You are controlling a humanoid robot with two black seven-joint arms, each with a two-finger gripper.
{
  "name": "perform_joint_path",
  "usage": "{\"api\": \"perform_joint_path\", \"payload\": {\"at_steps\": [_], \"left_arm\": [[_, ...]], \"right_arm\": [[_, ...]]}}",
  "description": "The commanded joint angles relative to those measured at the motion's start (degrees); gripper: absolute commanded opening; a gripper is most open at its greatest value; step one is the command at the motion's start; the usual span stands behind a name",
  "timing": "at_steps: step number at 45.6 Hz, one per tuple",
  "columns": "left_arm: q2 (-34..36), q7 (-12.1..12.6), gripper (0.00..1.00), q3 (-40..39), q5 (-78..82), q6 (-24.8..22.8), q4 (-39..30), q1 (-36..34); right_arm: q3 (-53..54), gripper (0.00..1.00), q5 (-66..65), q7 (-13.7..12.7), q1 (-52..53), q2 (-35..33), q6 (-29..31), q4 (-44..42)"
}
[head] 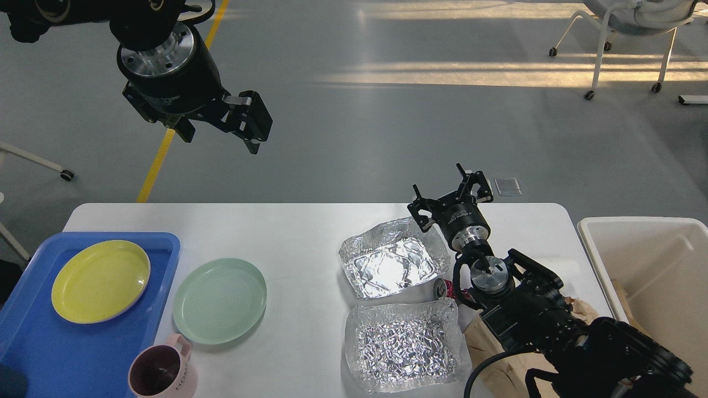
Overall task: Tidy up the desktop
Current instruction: 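Lower the left gripper down toward the pink mug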
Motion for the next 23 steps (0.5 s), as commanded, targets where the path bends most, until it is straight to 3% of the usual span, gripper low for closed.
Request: {"api": "perform_joint_path", "payload": {"at_steps": [1, 13, 23], "left_arm": [[0.1, 0.0, 0.94, -0.8, 0.2, -0.6, -2.9, -2.3], [-0.1, 0.3, 0.94, -1.1, 1.9, -1.3, -8.5, -3.0], [0.1, 1.3, 0.94, -0.4, 4.2, -0.9, -11.0, 1.5]], "right_arm": [[0.0, 1.0, 0.0, 0.0, 0.0, 0.0, 0.0, 0.0], [0.0, 1.0, 0.0, 0.0, 0.0, 0.0, 0.0, 0.0], [0.0, 1.0, 0.0, 0.0, 0.0, 0.0, 0.0, 0.0]]}}
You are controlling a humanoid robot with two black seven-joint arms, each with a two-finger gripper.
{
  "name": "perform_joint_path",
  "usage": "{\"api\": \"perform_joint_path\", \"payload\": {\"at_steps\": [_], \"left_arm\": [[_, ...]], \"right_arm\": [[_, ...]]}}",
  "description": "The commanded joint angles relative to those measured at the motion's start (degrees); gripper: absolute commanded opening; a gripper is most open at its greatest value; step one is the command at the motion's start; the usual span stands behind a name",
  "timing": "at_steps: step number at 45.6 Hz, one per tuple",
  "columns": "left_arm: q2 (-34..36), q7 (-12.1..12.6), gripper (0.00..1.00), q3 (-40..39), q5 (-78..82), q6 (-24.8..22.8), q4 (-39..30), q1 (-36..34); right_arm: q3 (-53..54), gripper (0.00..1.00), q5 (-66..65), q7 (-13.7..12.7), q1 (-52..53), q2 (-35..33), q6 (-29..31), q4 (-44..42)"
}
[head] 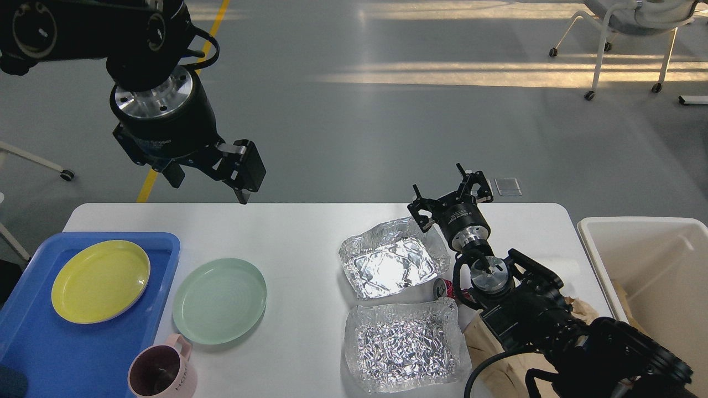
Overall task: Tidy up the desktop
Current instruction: 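Lower the left gripper down toward the pink mug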
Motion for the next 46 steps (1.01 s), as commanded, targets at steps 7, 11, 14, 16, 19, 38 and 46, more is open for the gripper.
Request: {"api": "perform_joint_path", "payload": {"at_steps": [7, 11, 14, 16, 19, 38, 46], "left_arm": [[0.1, 0.5, 0.94, 1.2, 1.6, 1.0, -1.2, 8.1], [0.3, 0.5, 0.94, 1.6, 1.6, 1.5, -1.3, 11.0], [0.7, 0.5, 0.94, 1.7, 1.6, 1.6, -1.2, 12.8], [0.9, 0.5, 0.94, 1.8, 1.6, 1.6, -1.2, 13.8], [1.2, 0.5, 0.94, 2.0, 1.6, 1.4, -1.2, 15.5], [-0.3, 4.0, 0.94, 1.3, 1.6, 3.7, -1.2, 25.9], [-0.7, 4.6, 0.94, 1.3, 1.6, 8.9, -1.2, 31.4]], "right_arm": [[0.0, 1.0, 0.0, 0.0, 0.0, 0.0, 0.0, 0.0], [0.0, 1.0, 0.0, 0.0, 0.0, 0.0, 0.0, 0.0], [0.0, 1.0, 0.0, 0.0, 0.0, 0.0, 0.0, 0.0], [0.0, 1.0, 0.0, 0.0, 0.0, 0.0, 0.1, 0.0], [0.0, 1.0, -0.1, 0.0, 0.0, 0.0, 0.0, 0.0], [0.0, 1.0, 0.0, 0.0, 0.0, 0.0, 0.0, 0.0], [0.0, 1.0, 0.0, 0.0, 0.0, 0.0, 0.0, 0.0]]}}
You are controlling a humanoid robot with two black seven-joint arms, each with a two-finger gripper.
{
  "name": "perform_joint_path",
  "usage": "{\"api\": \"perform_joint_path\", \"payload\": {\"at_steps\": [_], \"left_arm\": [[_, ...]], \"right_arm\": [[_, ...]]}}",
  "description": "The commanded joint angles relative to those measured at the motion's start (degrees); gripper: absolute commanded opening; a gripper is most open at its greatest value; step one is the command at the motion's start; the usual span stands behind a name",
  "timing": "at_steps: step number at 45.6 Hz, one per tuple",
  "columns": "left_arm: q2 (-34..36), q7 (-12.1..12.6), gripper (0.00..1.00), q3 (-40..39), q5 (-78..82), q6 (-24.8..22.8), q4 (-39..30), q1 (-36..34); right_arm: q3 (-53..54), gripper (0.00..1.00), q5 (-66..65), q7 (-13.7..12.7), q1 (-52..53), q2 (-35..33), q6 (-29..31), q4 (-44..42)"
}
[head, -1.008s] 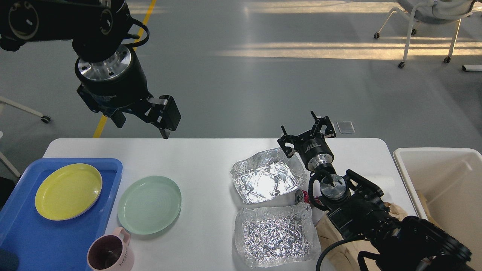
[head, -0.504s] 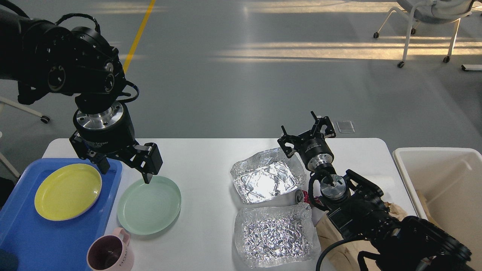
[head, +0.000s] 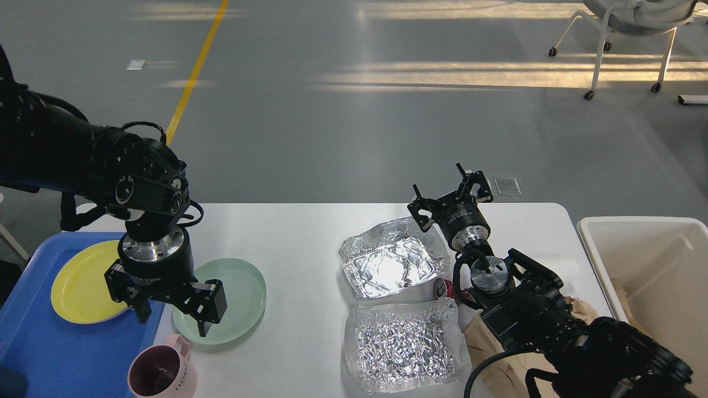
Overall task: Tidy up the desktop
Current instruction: 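Lower the left gripper down toward the pink mug, then close the left gripper on the pink mug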
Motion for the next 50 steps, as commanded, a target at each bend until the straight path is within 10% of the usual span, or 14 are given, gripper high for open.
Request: {"api": "perform_joint_path", "payload": {"at_steps": [1, 36, 50], "left_arm": [[0.0, 0.3, 0.94, 0.0, 0.0, 3.8, 0.0, 3.8], [-0.3, 0.8, 0.94, -0.8, 0.1, 18.6, 2.9, 21.2], [-0.9, 3.5, 0.67, -0.9, 0.1, 23.5, 3.0, 24.0]], "right_arm": [[0.0, 1.0, 0.0, 0.0, 0.0, 0.0, 0.0, 0.0], [0.0, 1.0, 0.0, 0.0, 0.0, 0.0, 0.0, 0.0], [0.0, 1.0, 0.0, 0.0, 0.0, 0.0, 0.0, 0.0]]}}
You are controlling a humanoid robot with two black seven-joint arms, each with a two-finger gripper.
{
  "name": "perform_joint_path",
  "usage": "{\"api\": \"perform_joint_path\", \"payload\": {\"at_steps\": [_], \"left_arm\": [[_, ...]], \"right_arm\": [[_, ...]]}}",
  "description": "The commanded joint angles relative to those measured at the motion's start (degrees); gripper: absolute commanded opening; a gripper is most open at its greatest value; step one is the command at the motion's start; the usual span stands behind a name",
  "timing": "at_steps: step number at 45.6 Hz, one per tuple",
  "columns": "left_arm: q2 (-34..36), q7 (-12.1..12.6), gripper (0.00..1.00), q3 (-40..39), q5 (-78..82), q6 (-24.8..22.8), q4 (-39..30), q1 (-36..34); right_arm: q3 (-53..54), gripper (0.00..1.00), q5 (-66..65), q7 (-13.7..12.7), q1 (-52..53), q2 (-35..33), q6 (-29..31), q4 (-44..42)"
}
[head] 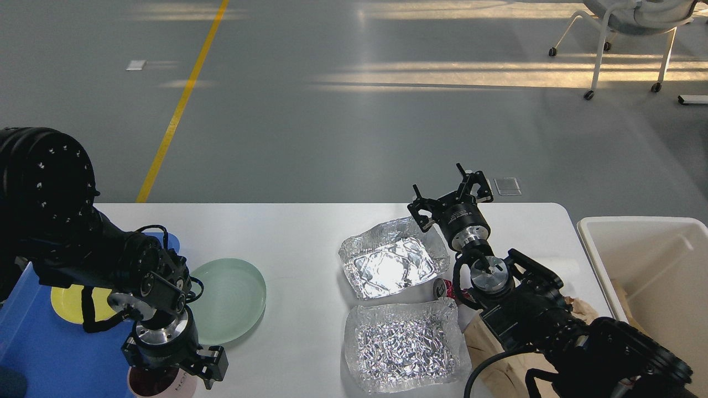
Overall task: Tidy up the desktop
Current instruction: 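Close the left gripper on the pink mug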
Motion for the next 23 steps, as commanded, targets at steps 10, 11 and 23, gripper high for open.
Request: {"api": "perform_joint_path", "payload": {"at_steps": [10, 11, 23], "left_arm": [[0.0, 0.6, 0.32, 0.0, 0.0, 0.6, -0.2, 1.0], [0.0, 0.6, 0.28, 0.0, 0.0, 0.5, -0.3, 1.0], [0.0, 5.6, 0.0, 0.1, 0.0, 0.5, -1.0, 0.8]], "right_arm": [[0.0, 1.0, 0.0, 0.0, 0.0, 0.0, 0.0, 0.0], [0.0, 1.0, 0.0, 0.0, 0.0, 0.0, 0.0, 0.0], [0.0, 1.0, 0.0, 0.0, 0.0, 0.0, 0.0, 0.0]]}}
